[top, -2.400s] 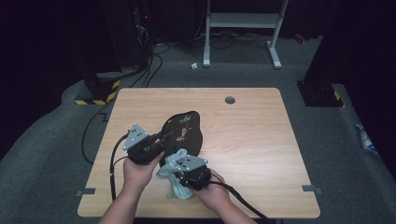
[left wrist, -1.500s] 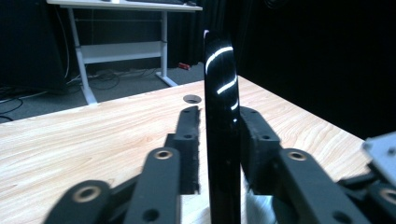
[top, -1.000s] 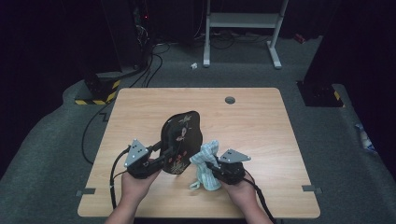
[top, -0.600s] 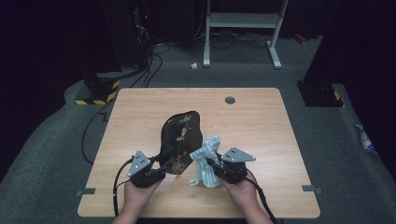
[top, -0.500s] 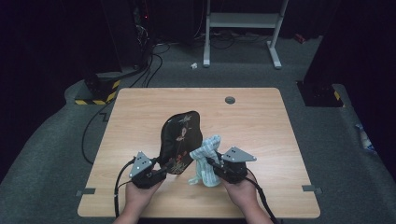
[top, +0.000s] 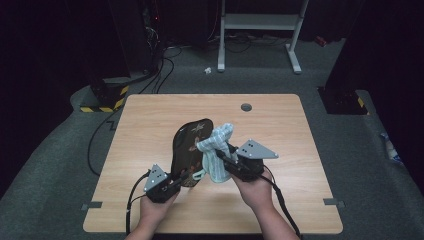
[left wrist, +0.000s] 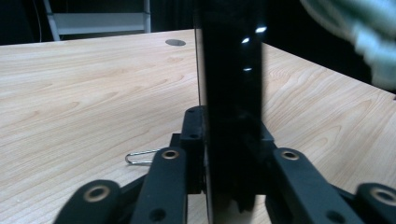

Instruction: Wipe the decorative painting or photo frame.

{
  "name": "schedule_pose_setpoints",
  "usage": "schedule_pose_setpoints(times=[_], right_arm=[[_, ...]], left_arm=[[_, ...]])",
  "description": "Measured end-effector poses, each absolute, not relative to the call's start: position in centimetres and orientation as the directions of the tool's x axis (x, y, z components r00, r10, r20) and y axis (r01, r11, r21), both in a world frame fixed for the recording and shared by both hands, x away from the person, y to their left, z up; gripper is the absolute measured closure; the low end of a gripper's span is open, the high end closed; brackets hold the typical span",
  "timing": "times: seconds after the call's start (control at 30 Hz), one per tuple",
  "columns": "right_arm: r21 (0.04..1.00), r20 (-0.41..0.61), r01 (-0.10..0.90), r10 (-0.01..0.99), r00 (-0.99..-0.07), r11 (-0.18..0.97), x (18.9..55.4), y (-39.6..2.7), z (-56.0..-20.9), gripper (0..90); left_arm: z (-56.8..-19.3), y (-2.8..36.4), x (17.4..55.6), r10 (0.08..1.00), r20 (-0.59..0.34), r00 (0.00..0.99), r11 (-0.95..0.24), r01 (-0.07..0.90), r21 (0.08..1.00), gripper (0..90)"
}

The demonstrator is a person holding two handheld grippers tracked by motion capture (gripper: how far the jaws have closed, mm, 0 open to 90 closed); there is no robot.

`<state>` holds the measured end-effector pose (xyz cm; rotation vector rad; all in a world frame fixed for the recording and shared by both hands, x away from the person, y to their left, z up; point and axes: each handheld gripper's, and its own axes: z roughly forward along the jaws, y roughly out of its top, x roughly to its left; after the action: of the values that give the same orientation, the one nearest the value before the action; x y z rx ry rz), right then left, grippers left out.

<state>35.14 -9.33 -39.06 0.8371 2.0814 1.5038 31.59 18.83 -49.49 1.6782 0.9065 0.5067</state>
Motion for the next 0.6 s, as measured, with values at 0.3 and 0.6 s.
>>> schedule_pose_setpoints(times=[0.3,0.6], right_arm=[[0.966,-0.011,0.166,0.677,-0.736,0.196,35.6,-7.8,-36.4,66.2],[0.982,-0.022,0.107,0.654,-0.756,0.157,35.7,-6.3,-33.0,66.2]], left_arm=[[-49.6,19.2,31.6,0.768,-0.167,0.619,-0.063,0.332,0.941,80.3],[-49.6,18.8,30.5,0.752,-0.164,0.639,-0.071,0.325,0.943,80.3]])
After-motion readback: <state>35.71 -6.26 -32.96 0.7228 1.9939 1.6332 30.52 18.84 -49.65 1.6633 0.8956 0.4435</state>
